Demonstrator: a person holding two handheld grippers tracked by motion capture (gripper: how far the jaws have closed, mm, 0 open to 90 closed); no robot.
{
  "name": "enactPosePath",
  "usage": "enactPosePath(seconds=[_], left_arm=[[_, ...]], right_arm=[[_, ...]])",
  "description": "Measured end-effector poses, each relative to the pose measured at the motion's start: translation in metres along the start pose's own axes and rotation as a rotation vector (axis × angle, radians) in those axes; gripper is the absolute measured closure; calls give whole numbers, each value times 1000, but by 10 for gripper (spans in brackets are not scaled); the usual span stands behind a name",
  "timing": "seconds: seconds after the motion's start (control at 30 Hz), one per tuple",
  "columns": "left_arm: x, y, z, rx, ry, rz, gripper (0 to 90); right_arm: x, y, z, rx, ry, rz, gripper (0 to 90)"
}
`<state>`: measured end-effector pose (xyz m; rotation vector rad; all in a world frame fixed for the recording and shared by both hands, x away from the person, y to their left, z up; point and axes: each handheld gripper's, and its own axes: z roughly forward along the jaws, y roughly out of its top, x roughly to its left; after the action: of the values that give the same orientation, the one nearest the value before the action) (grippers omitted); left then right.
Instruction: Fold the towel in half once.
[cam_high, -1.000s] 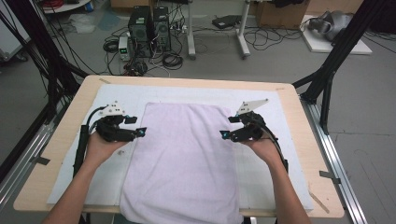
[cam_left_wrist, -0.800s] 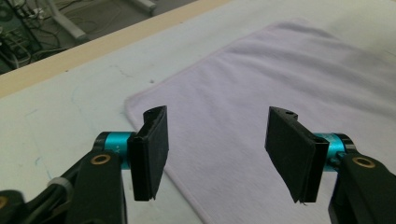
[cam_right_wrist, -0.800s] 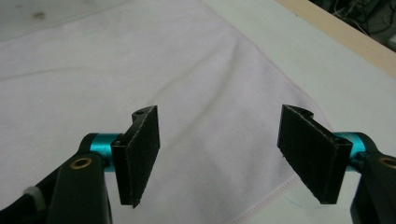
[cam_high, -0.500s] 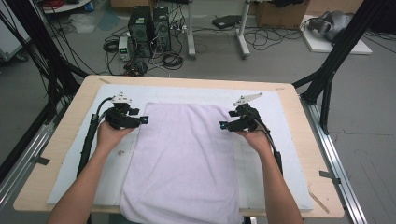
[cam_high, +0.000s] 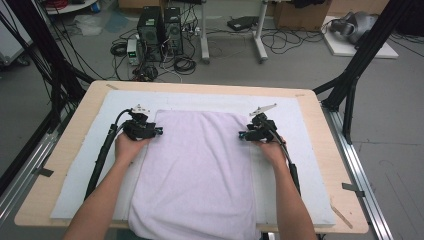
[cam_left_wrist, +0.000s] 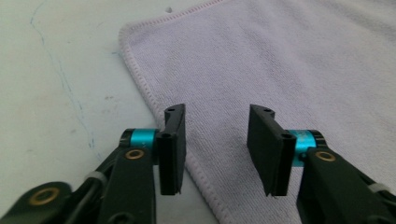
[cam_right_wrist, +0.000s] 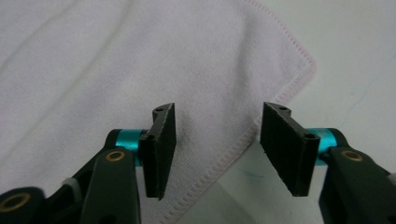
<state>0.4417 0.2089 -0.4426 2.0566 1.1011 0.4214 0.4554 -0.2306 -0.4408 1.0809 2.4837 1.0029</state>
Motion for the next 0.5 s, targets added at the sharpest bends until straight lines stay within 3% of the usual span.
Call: enactPosePath(seconds=[0.07,0.17,0.27,0.37,0.5], left_arm=[[-1,0,0,7,21,24,670],[1,0,-1,9,14,15,796],[1,1,-2,20,12,20,863],[3,0,-3,13,-4,-11,877],[5,1,-6,-5,-14,-18,881]], right_arm=[[0,0,0,-8,-2,13,540],[2,2,1,-6,-8,32,665],[3,4,2,-8,19,34,797],[3,4,2,-9,38,56,831],[-1,4,-6,-23,41,68,841]])
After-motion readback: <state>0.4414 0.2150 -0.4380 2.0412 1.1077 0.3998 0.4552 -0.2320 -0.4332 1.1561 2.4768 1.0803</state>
